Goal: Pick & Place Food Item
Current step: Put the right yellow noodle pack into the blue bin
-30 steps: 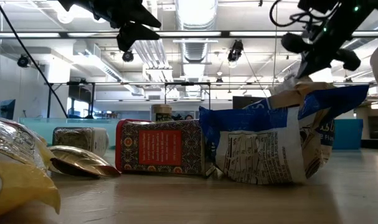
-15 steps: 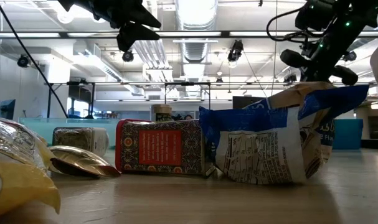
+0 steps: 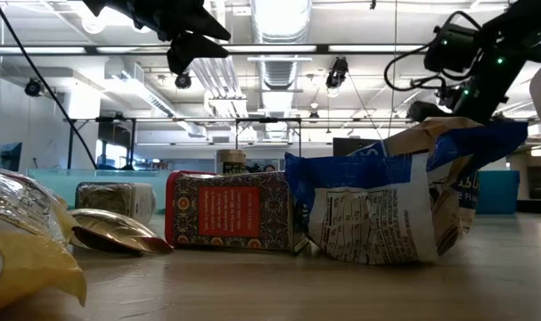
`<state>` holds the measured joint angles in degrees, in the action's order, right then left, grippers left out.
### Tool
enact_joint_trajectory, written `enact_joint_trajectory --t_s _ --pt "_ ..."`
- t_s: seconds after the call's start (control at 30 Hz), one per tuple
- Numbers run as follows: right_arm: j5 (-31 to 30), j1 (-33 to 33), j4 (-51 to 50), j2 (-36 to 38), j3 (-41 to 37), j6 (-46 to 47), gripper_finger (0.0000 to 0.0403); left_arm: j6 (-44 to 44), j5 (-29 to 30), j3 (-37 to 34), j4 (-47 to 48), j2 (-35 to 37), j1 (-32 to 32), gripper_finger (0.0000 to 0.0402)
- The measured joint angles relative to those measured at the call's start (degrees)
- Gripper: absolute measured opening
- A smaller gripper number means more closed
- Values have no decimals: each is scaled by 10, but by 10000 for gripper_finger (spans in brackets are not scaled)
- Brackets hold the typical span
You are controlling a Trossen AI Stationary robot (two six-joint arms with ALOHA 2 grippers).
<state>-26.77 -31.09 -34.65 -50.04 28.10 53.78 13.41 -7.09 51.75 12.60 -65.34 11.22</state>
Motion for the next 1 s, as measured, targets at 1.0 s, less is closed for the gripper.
enact_joint_trajectory --t_s 1.0 --pt "25 -26 67 -220 38 -90 8 -1 0 0 0 0 0 168"
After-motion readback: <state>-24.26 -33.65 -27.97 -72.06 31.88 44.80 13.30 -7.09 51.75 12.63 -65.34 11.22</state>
